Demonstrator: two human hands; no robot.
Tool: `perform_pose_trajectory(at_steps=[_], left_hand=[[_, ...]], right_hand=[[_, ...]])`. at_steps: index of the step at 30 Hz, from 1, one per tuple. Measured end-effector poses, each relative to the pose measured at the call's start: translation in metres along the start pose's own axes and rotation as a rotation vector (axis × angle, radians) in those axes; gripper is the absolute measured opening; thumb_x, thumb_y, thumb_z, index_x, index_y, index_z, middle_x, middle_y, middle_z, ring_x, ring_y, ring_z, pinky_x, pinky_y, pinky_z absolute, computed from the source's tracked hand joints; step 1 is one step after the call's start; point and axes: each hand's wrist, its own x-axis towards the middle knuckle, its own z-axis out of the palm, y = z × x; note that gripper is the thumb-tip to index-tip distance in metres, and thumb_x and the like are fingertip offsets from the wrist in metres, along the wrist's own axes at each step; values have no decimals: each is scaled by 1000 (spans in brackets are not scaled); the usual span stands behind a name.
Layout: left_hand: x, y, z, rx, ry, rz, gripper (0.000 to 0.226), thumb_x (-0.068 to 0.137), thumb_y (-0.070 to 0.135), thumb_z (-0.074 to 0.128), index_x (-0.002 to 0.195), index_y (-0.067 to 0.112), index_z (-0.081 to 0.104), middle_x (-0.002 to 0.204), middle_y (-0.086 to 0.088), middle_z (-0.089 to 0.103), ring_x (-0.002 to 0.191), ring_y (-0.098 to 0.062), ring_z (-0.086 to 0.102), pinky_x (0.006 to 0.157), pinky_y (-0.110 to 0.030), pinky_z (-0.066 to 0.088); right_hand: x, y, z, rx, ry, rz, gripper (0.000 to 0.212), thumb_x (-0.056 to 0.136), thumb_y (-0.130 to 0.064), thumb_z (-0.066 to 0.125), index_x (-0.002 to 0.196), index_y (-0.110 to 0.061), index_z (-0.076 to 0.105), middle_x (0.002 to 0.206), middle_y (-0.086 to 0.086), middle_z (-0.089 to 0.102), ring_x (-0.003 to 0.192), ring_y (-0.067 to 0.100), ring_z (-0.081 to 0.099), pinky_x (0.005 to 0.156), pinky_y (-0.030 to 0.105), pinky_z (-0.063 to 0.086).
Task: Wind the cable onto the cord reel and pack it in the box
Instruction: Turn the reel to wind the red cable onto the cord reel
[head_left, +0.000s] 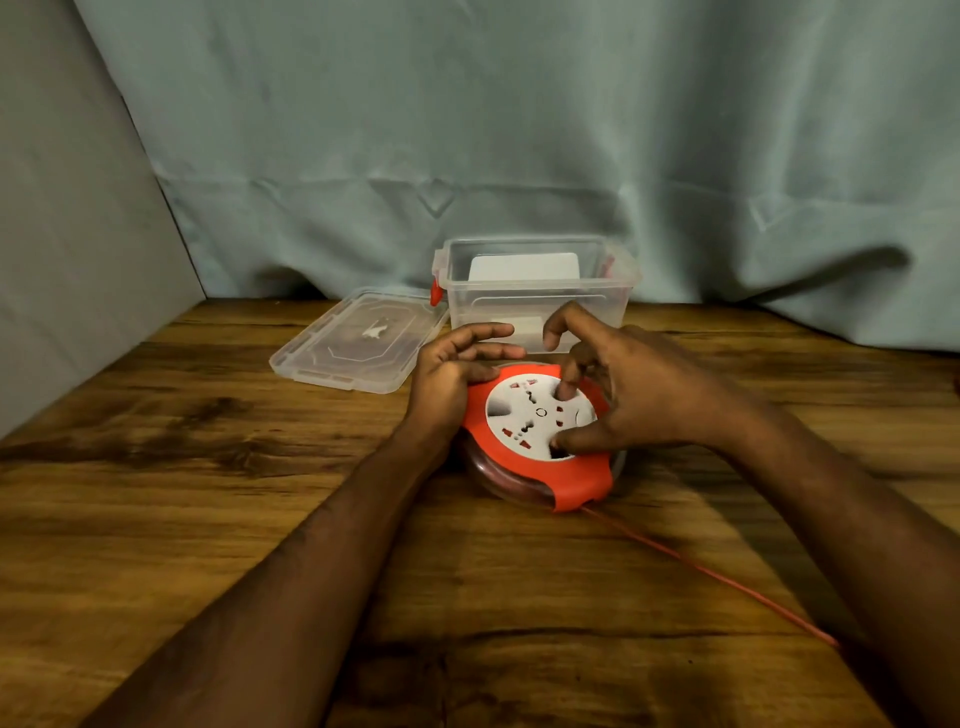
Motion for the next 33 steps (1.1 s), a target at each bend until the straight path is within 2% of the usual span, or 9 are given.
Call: perform_pose_trajectory(at_steps=[5, 8, 14, 19, 22, 25, 28, 30, 33], left_hand=[[1, -1, 0, -16, 2, -6, 53, 80, -18, 45, 124, 4, 66, 110, -20, 75, 98, -29, 74, 80, -34, 62], [1, 0, 0, -26, 1, -9, 54, 80, -19, 44, 122, 5, 66, 109, -20, 75, 96, -27, 74, 80, -32, 61], [1, 1, 0, -34, 6, -13, 52, 80, -19, 45, 120, 5, 67, 107, -19, 76, 95, -27, 74, 79, -33, 62], [0, 1, 1, -44, 7, -18, 51, 81, -19, 45, 121, 3, 67, 106, -18, 76, 95, -29, 74, 81, -35, 62], [-1, 1, 1, -16, -5, -22, 50, 82, -17, 45, 121, 5, 67, 104, -15, 77, 94, -30, 75, 79, -37, 62], [-2, 2, 2, -26, -32, -15, 49, 83, -18, 45, 122, 3, 65, 111, -20, 75, 100, -35, 74, 83, -41, 62], [-3, 2, 2, -14, -53, -8, 51, 83, -18, 46, 123, 5, 65, 112, -19, 75, 99, -35, 75, 79, -39, 62], [-4, 2, 2, 1, -54, -3, 53, 81, -18, 46, 123, 7, 66, 112, -20, 75, 99, -37, 73, 80, -42, 61], [-3, 0, 1, 9, -51, 6, 53, 80, -18, 47, 123, 7, 67, 113, -26, 72, 103, -43, 70, 86, -49, 58]], right_hand=[[1, -2, 11, -98, 41, -7, 51, 63, -68, 81, 82, -28, 56, 68, -11, 63, 64, 4, 55, 55, 29, 39], [3, -4, 19, -103, 70, -44, 60, 69, -73, 72, 54, -18, 51, 49, -6, 51, 49, 9, 46, 52, 28, 32], [5, -4, 25, -89, 121, -105, 57, 77, -71, 67, 53, -21, 55, 50, -6, 56, 48, 8, 51, 52, 31, 45], [4, 3, 13, -45, 301, -222, 13, 81, -34, 82, 83, -31, 69, 74, -18, 62, 58, -1, 49, 58, 25, 41], [2, 7, 5, -4, 79, -127, 65, 78, -17, 81, 129, -47, 55, 106, -29, 71, 69, -17, 55, 59, 22, 38], [1, 8, 3, 64, -80, -125, 98, 78, -8, 81, 151, -54, 32, 124, -32, 69, 65, -9, 60, 57, 25, 43], [1, 7, 0, 70, -138, -119, 110, 78, -7, 80, 155, -60, 22, 129, -33, 66, 62, 1, 62, 59, 28, 50], [1, 6, -2, 40, -168, -120, 109, 79, -10, 80, 155, -61, 21, 131, -32, 66, 65, -6, 59, 60, 23, 45], [0, 2, -4, 39, -180, -103, 104, 82, -19, 82, 153, -65, 22, 133, -30, 63, 90, -13, 60, 71, 27, 54]])
